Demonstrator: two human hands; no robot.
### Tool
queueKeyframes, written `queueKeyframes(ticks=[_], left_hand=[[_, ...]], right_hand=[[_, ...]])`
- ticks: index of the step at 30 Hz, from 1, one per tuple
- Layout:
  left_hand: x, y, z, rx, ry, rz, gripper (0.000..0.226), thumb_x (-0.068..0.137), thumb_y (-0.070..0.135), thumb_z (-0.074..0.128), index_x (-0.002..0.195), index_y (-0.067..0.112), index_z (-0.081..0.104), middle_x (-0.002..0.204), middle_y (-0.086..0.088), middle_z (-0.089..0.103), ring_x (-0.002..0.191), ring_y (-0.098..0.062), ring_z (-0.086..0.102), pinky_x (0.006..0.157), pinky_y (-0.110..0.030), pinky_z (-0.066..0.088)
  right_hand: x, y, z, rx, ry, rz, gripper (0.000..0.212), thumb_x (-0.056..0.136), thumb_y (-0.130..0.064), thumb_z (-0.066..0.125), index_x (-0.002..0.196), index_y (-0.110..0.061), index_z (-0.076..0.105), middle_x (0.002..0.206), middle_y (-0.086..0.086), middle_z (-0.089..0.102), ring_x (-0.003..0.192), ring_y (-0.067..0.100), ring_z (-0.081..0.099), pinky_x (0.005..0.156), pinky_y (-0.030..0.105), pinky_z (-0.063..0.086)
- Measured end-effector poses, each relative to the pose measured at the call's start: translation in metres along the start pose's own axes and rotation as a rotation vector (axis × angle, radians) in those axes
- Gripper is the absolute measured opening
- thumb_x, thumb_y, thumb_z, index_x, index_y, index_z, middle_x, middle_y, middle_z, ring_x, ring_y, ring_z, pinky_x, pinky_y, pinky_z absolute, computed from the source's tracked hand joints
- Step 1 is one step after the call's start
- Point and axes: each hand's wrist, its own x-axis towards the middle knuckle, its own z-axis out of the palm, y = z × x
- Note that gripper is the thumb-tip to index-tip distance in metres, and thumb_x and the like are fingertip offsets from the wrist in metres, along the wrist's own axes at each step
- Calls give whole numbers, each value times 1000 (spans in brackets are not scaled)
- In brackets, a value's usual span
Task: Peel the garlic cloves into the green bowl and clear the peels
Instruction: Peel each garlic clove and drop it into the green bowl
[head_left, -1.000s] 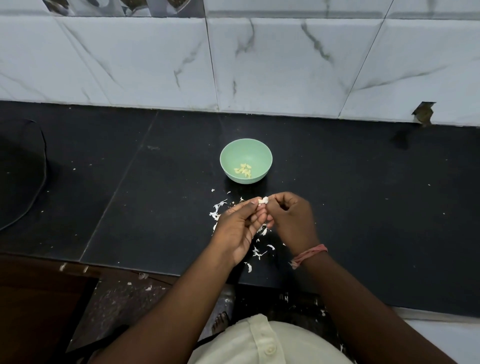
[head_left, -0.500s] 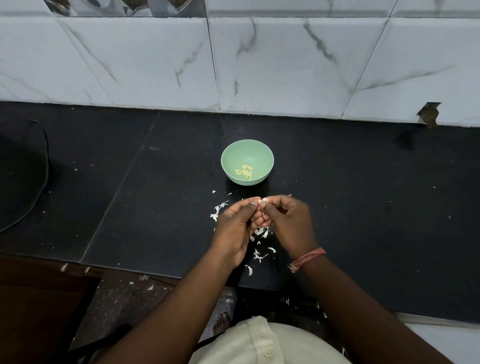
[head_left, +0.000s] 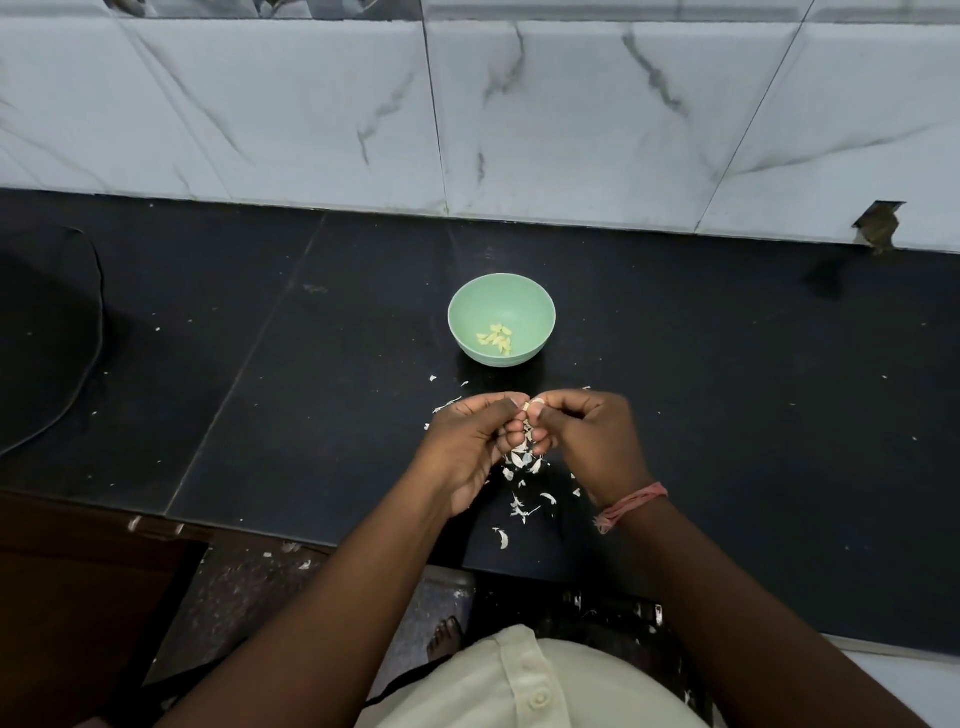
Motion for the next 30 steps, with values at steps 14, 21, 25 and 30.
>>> queueKeyframes(ticks=[14, 21, 25, 30], left_hand=[[3, 7, -17, 67, -86, -32, 12, 90, 1, 65, 97, -1, 75, 80, -14, 72, 69, -13, 67, 65, -17, 58], [2, -1, -8, 78, -5, 29, 15, 92, -1, 63, 103, -4, 72, 87, -16, 75, 73, -15, 71, 70, -21, 59], [1, -2, -6, 92, 29, 15, 10, 86, 1, 72, 95, -2, 74, 85, -13, 75, 71, -14, 69, 69, -22, 59], [3, -5, -7, 54, 54, -63, 13, 89, -4, 64, 100, -3, 73, 86, -15, 73, 70, -14, 70, 70, -23, 60]], right_hand=[[5, -3, -3, 211, -158, 266, 9, 90, 6, 64, 93, 13, 69, 73, 21, 64, 60, 23, 60, 58, 33, 56], [0, 5, 2, -193, 1, 32, 14, 94, -4, 62, 86, -9, 72, 66, 9, 70, 53, 21, 65, 64, 44, 60], [-1, 10, 5, -378, 35, -61, 13, 90, -14, 65, 81, -21, 71, 69, -2, 71, 63, 17, 69, 66, 42, 61], [-2, 14, 10, -466, 90, -73, 7, 85, -21, 69, 79, -24, 70, 68, -8, 71, 63, 8, 67, 66, 39, 59]])
